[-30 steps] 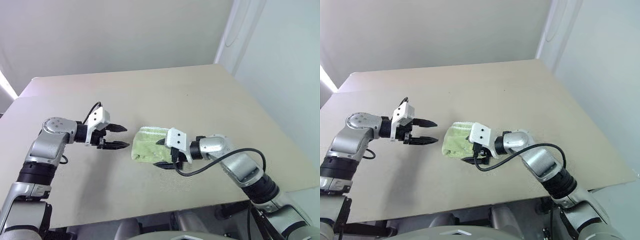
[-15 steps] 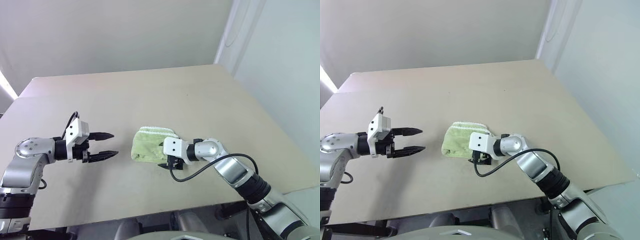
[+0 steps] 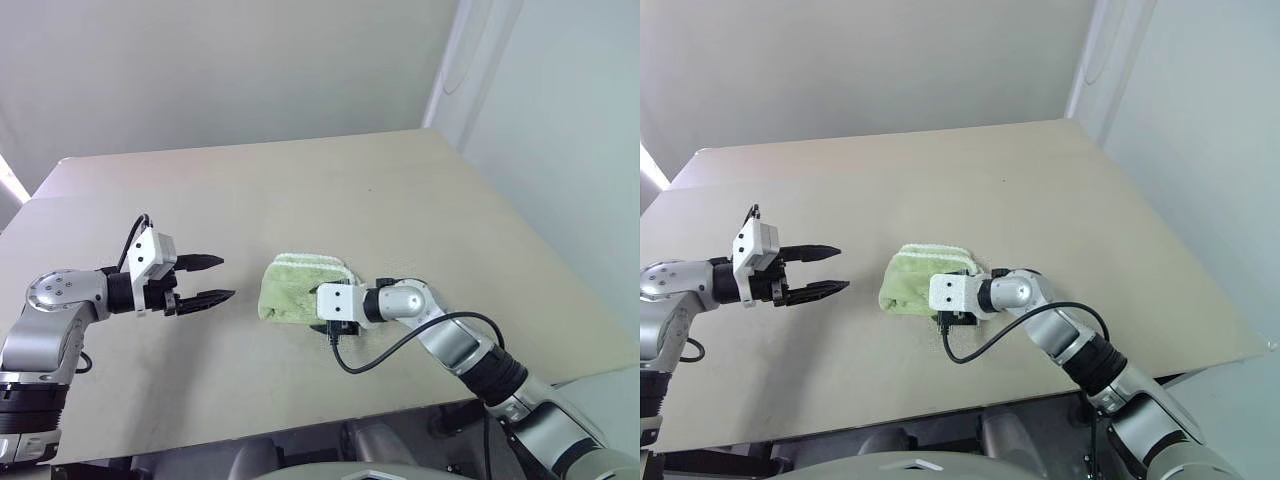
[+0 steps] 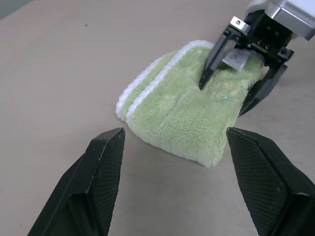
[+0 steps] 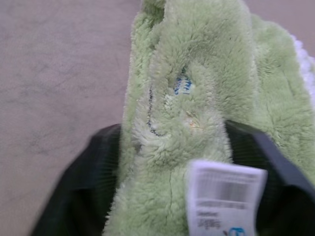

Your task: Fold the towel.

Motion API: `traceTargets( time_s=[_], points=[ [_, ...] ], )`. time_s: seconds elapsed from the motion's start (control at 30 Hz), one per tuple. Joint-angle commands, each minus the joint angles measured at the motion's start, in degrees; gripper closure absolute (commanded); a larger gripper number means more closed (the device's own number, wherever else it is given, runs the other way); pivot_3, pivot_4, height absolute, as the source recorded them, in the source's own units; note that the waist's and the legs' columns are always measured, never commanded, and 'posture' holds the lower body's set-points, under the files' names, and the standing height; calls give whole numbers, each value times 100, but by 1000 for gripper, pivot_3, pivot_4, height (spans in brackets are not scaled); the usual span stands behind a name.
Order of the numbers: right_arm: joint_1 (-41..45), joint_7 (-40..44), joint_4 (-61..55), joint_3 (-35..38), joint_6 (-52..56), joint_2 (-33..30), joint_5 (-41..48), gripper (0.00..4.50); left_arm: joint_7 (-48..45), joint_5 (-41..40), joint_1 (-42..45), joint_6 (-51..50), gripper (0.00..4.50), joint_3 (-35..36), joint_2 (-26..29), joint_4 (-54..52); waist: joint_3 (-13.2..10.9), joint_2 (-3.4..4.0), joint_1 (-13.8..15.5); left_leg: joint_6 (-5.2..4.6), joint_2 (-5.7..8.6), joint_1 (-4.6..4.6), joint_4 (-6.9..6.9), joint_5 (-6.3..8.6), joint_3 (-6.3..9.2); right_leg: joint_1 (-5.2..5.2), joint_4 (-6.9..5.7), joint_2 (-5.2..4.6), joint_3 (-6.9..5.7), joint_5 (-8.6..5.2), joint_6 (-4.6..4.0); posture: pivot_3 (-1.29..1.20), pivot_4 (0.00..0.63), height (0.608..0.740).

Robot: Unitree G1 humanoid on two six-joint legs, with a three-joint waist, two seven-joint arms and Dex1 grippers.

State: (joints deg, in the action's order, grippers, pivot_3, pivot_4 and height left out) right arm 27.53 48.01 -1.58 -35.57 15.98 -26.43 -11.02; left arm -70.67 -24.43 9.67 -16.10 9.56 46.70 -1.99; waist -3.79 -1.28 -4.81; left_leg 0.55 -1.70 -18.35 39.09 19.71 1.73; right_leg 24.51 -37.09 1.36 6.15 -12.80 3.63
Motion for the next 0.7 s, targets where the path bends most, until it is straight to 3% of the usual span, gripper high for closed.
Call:
traceTargets(
  time_s=[0.03,0.17,0.27,0.37,0.53,0.7],
  points=[
    [48,-139,196,81,66,9,-282,2501,57,-28,148,-8,1010,-57,34,-166,0,0,-7,0,0,0,0,0,0,0,0,0,0,0,0,0,0,712],
    [68,-194,212,186,42,70,-318,3823,113,-10,189,-29,1010,-147,36,-179,0,0,-15,0,0,-3,0,0,0,0,1,-1,0,0,0,0,0,712],
    [117,-215,143,383,105,93,-210,4433,170,8,277,-49,1010,-219,18,-130,-1,-1,-43,0,0,-6,-1,0,0,1,2,-1,0,0,0,0,0,712],
    [141,-83,-181,790,296,102,197,4471,233,52,404,-51,1010,-279,-30,-21,-3,0,-57,0,2,-8,0,0,1,1,2,-4,0,0,0,0,0,712],
    [354,175,-1208,2093,1257,107,1472,4471,279,124,579,-14,1010,-423,-82,136,-6,4,-80,0,4,-14,-5,0,3,6,3,-4,0,0,0,0,0,712],
    [696,121,-1329,3093,1801,-306,2024,4471,289,253,788,-34,1010,-656,-163,299,-7,4,-74,-1,3,-16,-8,1,5,9,7,-1,-2,0,0,0,0,712]
  ],
)
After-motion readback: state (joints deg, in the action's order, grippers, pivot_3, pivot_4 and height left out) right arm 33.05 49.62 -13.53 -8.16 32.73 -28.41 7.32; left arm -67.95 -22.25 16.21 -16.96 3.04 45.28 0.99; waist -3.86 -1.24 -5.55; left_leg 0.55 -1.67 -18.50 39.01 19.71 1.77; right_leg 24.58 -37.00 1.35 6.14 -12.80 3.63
